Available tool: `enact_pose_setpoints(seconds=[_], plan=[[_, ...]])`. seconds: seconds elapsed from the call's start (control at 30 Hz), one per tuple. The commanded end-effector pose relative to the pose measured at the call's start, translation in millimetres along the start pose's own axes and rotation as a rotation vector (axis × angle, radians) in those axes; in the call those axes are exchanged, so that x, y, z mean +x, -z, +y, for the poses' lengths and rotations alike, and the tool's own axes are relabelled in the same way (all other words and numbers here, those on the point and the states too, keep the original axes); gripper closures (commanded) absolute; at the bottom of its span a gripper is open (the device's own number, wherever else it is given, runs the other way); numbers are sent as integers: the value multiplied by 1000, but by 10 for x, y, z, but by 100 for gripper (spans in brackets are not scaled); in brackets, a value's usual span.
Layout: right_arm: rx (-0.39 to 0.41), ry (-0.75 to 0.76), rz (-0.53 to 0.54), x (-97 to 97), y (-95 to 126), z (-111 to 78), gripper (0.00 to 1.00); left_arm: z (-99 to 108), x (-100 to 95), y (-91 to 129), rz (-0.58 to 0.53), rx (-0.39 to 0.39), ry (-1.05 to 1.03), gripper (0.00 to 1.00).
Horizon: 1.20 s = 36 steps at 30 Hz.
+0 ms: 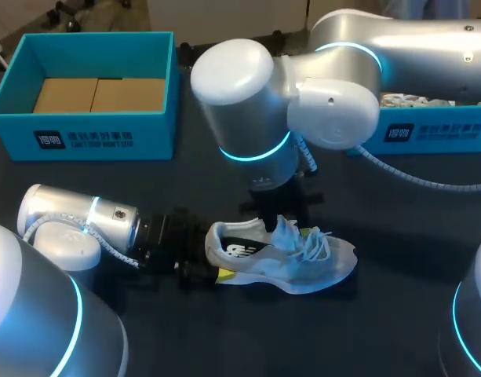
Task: Take the shoe out of the shoebox, open the shoe tongue, remove and reinsert the insole, then place the shoe into the shoebox
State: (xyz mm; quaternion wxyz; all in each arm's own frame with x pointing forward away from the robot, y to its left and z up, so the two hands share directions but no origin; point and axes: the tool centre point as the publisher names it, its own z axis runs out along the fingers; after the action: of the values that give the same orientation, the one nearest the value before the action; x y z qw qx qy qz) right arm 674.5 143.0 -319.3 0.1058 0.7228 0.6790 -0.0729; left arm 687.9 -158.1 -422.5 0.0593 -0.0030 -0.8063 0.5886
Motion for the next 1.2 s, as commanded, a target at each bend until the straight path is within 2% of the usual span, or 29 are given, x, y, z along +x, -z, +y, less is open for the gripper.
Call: enact_pose_setpoints(seconds=[0.03,0.13,0.17,0.2,0.37,0.47,0.5,0.7,0.9,1.2], plan=[[-2,-343,-5,48,32,-44,68,10,17,-13,-2,-2,0,100],[7,-332,-1,25,52,-50,84,10,17,-13,-2,-2,0,100],[11,-330,1,2,57,-50,98,10,17,-13,-2,-2,0,100],[17,-321,13,-20,59,-49,100,10,17,-13,-2,-2,0,100],[35,-300,80,-233,41,-17,100,10,17,-13,-2,-2,0,100],[61,-280,181,-396,0,20,100,10,17,-13,-2,-2,0,100],[70,-254,246,-478,-25,37,100,10,17,-13,-2,-2,0,100],[99,-218,407,-758,-167,59,100,10,17,-13,-2,-2,0,100],[123,-195,519,-916,-322,64,100,10,17,-13,-2,-2,0,100],[160,-163,619,-1003,-571,82,100,10,17,-13,-2,-2,0,100]])
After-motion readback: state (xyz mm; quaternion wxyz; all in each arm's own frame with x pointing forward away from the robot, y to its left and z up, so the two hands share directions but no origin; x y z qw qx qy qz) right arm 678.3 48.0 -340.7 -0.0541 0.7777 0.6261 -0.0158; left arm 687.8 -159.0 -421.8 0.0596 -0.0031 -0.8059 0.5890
